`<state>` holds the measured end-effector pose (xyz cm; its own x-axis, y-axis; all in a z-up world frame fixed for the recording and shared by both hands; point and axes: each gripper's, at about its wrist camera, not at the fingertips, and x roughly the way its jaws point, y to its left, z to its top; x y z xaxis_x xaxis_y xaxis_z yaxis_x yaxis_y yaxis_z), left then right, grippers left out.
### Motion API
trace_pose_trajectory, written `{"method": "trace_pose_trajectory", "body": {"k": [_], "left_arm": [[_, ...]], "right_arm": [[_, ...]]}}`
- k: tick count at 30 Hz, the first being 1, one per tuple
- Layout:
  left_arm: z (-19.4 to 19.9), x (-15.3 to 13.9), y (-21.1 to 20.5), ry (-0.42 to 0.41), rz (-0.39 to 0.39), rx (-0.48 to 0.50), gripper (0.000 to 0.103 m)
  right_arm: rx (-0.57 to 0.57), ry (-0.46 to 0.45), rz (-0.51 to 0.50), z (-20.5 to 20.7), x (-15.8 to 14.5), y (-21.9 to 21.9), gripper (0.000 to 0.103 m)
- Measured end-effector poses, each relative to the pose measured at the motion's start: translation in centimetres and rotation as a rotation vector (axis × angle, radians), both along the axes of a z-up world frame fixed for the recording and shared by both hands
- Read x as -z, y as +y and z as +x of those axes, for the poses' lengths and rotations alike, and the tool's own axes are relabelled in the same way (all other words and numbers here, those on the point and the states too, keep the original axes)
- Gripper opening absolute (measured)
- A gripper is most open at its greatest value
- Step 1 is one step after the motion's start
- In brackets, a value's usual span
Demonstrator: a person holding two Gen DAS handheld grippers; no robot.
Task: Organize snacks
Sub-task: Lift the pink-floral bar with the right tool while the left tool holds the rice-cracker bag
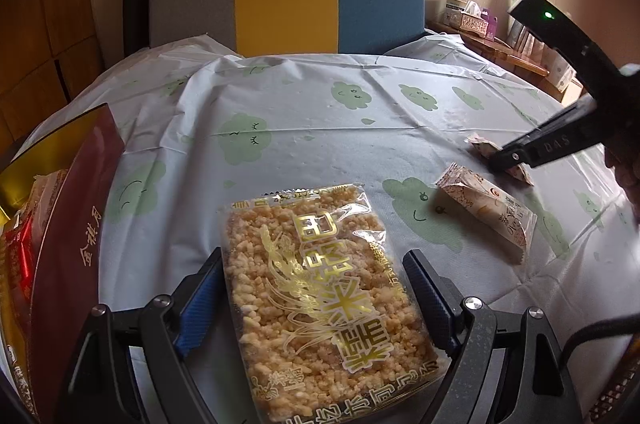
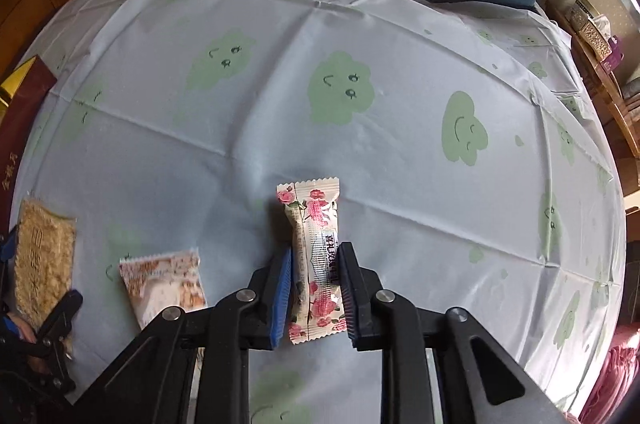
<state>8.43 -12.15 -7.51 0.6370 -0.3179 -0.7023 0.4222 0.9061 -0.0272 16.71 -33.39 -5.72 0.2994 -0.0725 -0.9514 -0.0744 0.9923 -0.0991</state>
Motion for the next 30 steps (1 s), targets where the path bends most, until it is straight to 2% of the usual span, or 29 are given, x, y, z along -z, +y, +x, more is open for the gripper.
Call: {"method": "trace_pose_trajectory", "body": {"k": [4, 9, 18, 24, 26, 30], "left_arm": [[-0.1, 0.0, 0.0, -0.004, 0.004, -0.002, 0.086], [-0.3, -0.1, -0.2, -0.005, 0.017, -0.009, 0.084], [-0.2, -0.7, -0.4, 0.025, 0.045, -0.049, 0.08], [-0.7, -0.8, -0.3, 0.031, 0.041, -0.033, 0.076], [-0.5, -0.9, -0.1, 0.051, 0.027, -0.034, 0.075], [-0.1, -1.4, 0.9, 0.117, -0.05, -0.029, 0.075]], "right_arm": [[0.045, 0.032, 0.023, -3.2, 0.1, -0.7, 0.025], [0.086, -0.018, 0.067, -5.1, 0.4, -1.6, 0.026], [0.021, -0.031, -0.001, -5.4, 0.5, -0.4, 0.026], [-0.013, -0.04, -0.048, -5.9, 0.5, 1.1, 0.026], [-0.008, -0.037, -0.037, -6.0, 0.5, 1.0, 0.026], [-0.006, -0.035, -0.028, -6.2, 0.5, 1.3, 0.026]]}}
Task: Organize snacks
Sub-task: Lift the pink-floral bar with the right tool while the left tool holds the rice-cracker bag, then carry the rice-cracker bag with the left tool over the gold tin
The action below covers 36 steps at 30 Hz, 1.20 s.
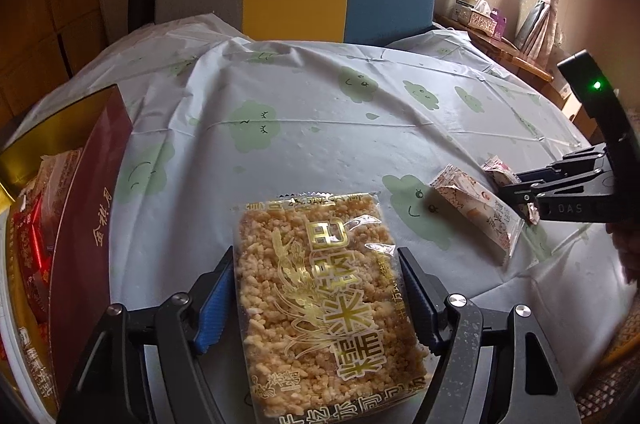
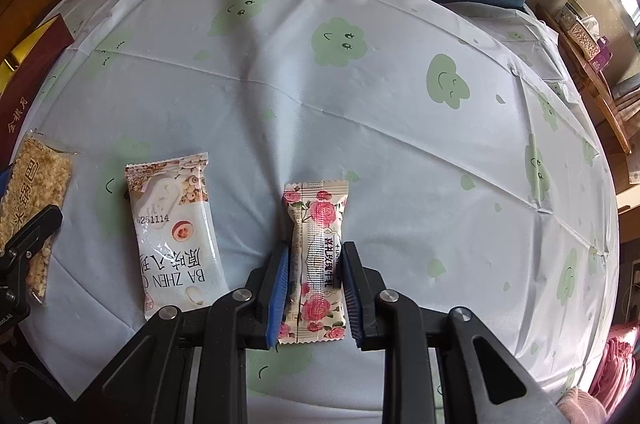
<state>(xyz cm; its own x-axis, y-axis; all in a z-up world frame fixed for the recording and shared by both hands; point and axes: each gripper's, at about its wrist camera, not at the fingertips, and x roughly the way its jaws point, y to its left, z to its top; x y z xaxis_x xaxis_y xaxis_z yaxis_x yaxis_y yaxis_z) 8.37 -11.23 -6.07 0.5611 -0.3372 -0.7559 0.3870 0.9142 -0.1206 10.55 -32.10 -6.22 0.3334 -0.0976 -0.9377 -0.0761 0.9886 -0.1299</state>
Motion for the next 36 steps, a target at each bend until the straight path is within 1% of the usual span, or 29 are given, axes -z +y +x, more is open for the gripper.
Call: {"method": "trace_pose_trajectory", "body": {"k": [3, 5, 7, 12, 15, 18, 23, 31, 32, 36], "left_arm": [[-0.1, -0.9, 1.1, 0.043, -0.083, -0.008, 0.075], [-0.6, -1.9, 1.4, 0.029, -0.1, -0.005, 0.075], [-1.1, -2.8, 1.6, 0.005, -0.091, -0.004, 0.075], [-2.3, -4.6, 1.9, -0.038, -0.036, -0.021, 0.075], [-2.6, -5.6, 2.3, -0.06, -0.01, -0.048, 0.075], [-2.6, -6.2, 3.0, -0.066, -0.001, -0.077, 0.075], [-2.8, -6.7, 3.8, -0.071, 0.021, -0.109, 0.075], [-3.3, -7.1, 4.0, -0.076, 0.043, -0.119, 0.075], [-3.3, -7.2, 4.0, -0.074, 0.044, -0.12, 0.075], [-3.4, -7.4, 4.2, -0.071, 0.048, -0.125, 0.075]], "right_arm": [[-0.005, 0.003, 0.007, 0.1, -0.2, -0.2, 0.026], [-0.007, 0.004, 0.015, 0.2, -0.1, -0.6, 0.026], [-0.014, 0.004, 0.014, 0.5, 0.1, -1.0, 0.026], [-0.026, -0.001, -0.002, 0.4, 0.2, -0.8, 0.026], [-0.032, -0.004, -0.017, 0.2, 0.2, -0.3, 0.026], [-0.038, -0.006, -0.026, 0.0, 0.1, 0.0, 0.026], [-0.056, -0.013, -0.052, -0.1, 0.1, 0.2, 0.026], [-0.07, -0.016, -0.077, -0.4, 0.0, 0.8, 0.024], [-0.071, -0.015, -0.077, -0.4, 0.0, 0.9, 0.023], [-0.066, -0.012, -0.068, -0.3, 0.0, 1.0, 0.022]]}}
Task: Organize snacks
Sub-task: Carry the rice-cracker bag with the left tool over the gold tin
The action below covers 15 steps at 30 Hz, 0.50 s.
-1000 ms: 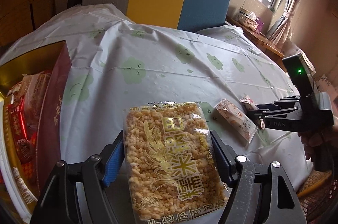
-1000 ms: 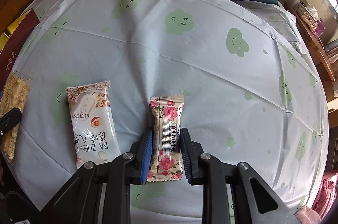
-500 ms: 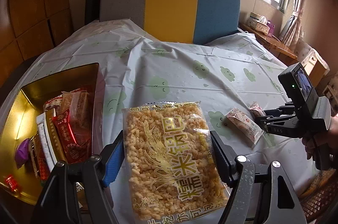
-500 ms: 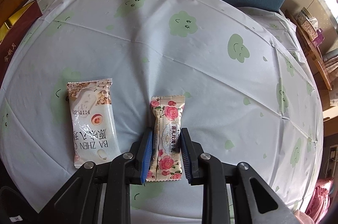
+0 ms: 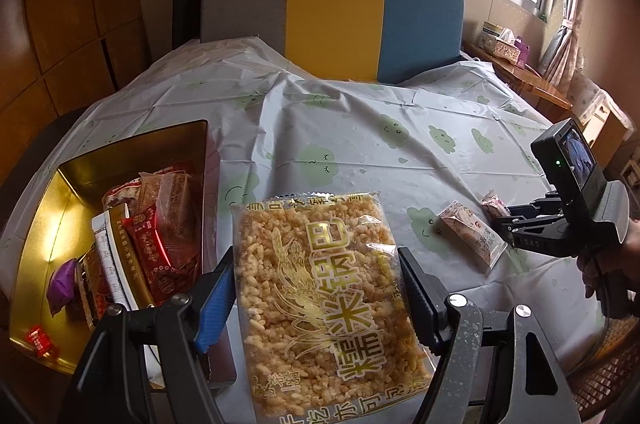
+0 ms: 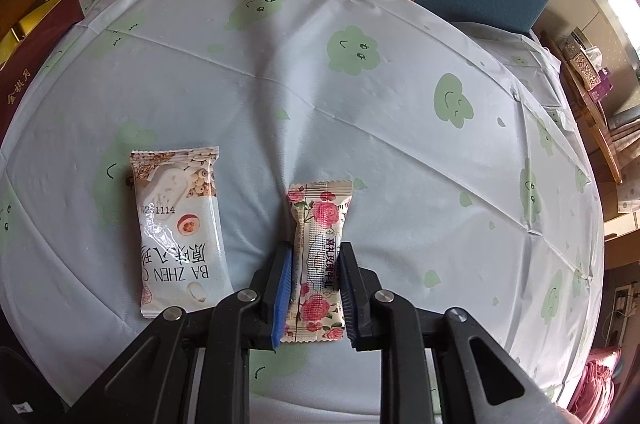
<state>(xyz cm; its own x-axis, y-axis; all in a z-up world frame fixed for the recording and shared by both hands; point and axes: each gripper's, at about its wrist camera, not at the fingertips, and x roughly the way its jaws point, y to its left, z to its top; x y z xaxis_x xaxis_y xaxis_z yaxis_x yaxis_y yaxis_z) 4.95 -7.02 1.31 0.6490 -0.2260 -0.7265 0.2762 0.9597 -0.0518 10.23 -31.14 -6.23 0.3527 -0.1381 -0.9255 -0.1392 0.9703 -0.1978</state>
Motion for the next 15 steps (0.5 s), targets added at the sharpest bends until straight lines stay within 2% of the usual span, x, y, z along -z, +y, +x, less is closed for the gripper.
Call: {"method": "trace_pose_trajectory", "body": {"k": [6, 15], "left_arm": [[-0.27, -0.18, -0.16, 0.002, 0.007, 0.002, 0.075], [-0.89, 0.14, -0.2, 0.01, 0.01, 0.002, 0.075]], "right_arm": [[0.025, 0.004, 0.051, 0.19, 0.0, -0.84, 0.024], [-0.003, -0.01, 0.008, -0.16, 0.03, -0.3, 0.024]]}}
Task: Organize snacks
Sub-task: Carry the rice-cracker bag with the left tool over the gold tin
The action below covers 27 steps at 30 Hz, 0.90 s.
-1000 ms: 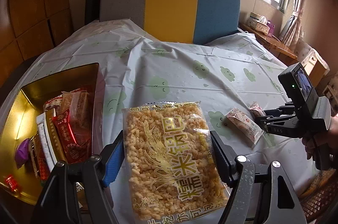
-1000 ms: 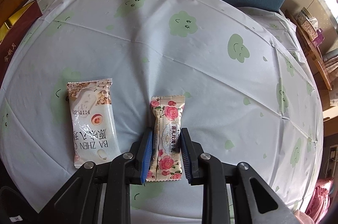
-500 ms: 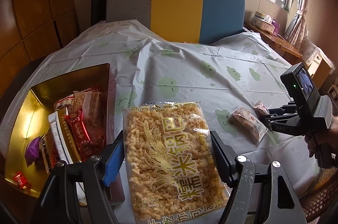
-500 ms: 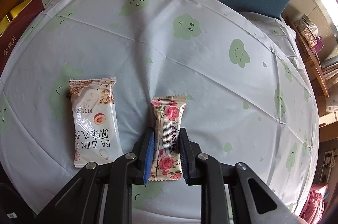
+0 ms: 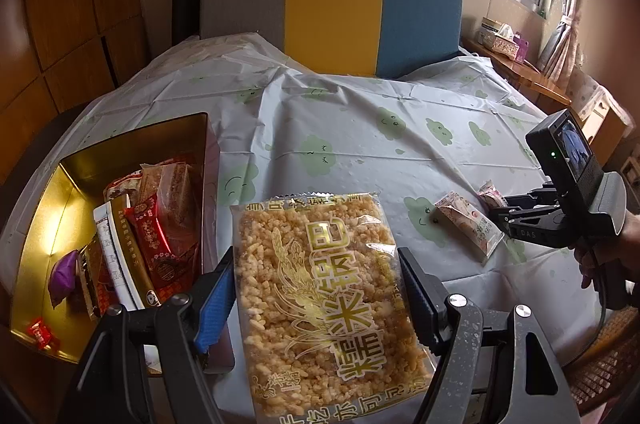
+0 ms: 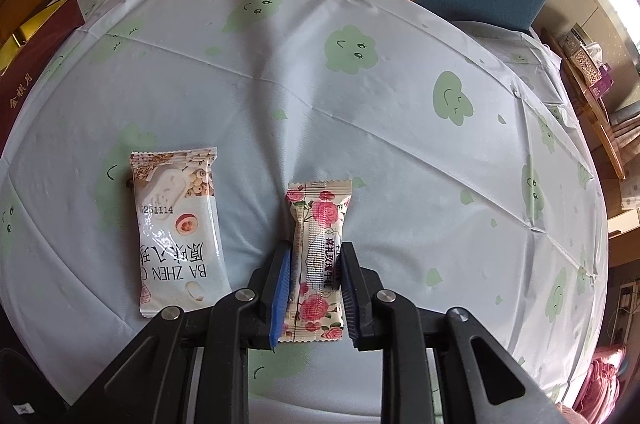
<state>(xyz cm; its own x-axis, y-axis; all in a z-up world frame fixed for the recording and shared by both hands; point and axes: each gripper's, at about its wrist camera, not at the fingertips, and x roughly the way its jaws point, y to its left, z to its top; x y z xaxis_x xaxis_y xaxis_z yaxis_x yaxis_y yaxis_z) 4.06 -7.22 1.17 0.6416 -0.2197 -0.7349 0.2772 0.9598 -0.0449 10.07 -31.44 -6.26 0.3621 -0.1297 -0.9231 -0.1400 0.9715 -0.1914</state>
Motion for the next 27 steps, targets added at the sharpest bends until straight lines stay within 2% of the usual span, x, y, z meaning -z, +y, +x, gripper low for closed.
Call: {"method": "trace_pose_trajectory", "body": {"k": [18, 27], "left_arm": [[-0.5, -0.4, 2.6, -0.037, 0.043, -0.081, 0.075], [0.6, -1.0, 9.3, -0.003, -0.01, -0.23, 0.075]], "right_arm": [[-0.045, -0.013, -0.071, -0.6, -0.1, 1.6, 0.024], [-0.05, -0.018, -0.081, -1.0, -0.2, 1.8, 0.024]]}}
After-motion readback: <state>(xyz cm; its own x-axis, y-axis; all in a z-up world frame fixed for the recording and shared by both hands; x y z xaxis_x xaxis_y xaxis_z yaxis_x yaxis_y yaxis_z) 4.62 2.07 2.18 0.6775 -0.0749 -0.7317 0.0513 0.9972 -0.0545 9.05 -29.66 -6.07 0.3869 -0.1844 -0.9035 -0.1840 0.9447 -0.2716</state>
